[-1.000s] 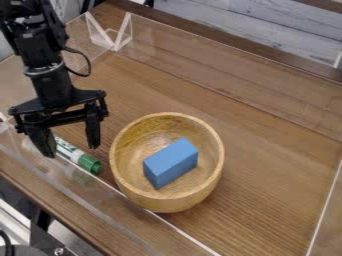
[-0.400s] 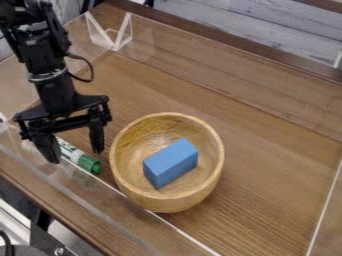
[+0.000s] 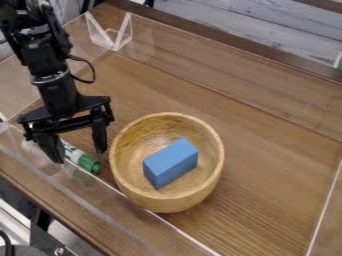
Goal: Put the green marker in the brown bowl
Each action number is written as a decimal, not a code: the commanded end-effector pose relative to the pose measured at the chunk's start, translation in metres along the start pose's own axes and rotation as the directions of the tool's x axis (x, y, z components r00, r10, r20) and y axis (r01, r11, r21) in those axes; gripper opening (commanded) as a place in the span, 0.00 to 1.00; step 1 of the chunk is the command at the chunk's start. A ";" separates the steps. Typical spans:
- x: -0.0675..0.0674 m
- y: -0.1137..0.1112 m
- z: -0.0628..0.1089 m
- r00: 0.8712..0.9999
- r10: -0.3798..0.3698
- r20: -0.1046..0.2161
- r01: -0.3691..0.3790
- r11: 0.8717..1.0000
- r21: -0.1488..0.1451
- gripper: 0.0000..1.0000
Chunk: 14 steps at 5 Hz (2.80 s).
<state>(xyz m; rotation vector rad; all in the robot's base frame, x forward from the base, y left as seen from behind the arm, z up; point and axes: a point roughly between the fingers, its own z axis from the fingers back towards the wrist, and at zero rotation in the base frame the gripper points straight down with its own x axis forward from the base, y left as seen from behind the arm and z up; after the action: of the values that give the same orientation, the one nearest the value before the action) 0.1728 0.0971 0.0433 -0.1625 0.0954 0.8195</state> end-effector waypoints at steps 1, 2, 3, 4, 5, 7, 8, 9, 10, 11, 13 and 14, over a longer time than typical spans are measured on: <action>0.006 0.000 0.006 1.000 0.009 0.023 -0.009 1.000 -0.012 1.00; 0.006 -0.001 0.006 1.000 0.012 0.018 -0.012 1.000 -0.017 1.00; 0.008 0.000 0.000 0.999 0.024 0.026 -0.023 0.999 -0.023 1.00; 0.009 0.000 -0.005 0.999 0.034 0.033 -0.033 0.999 -0.028 1.00; 0.011 0.001 -0.010 0.998 0.041 0.040 -0.040 0.999 -0.031 1.00; 0.014 0.000 -0.017 0.997 0.046 0.055 -0.044 0.998 -0.035 0.00; 0.015 0.001 -0.014 0.997 0.034 0.066 -0.032 0.999 -0.028 0.00; 0.016 0.001 -0.010 0.997 0.021 0.076 -0.019 1.000 -0.022 0.00; 0.016 0.001 -0.005 0.996 0.008 0.087 -0.007 1.000 -0.016 0.00; 0.017 0.001 -0.001 0.995 -0.003 0.097 0.004 1.000 -0.010 0.00; 0.019 0.000 0.008 0.992 -0.025 0.121 0.025 1.000 0.001 0.00; 0.020 -0.001 0.013 0.990 -0.034 0.134 0.034 0.999 0.005 0.00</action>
<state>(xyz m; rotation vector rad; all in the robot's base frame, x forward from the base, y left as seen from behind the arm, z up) 0.1772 0.1065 0.0395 -0.1235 0.0314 0.8065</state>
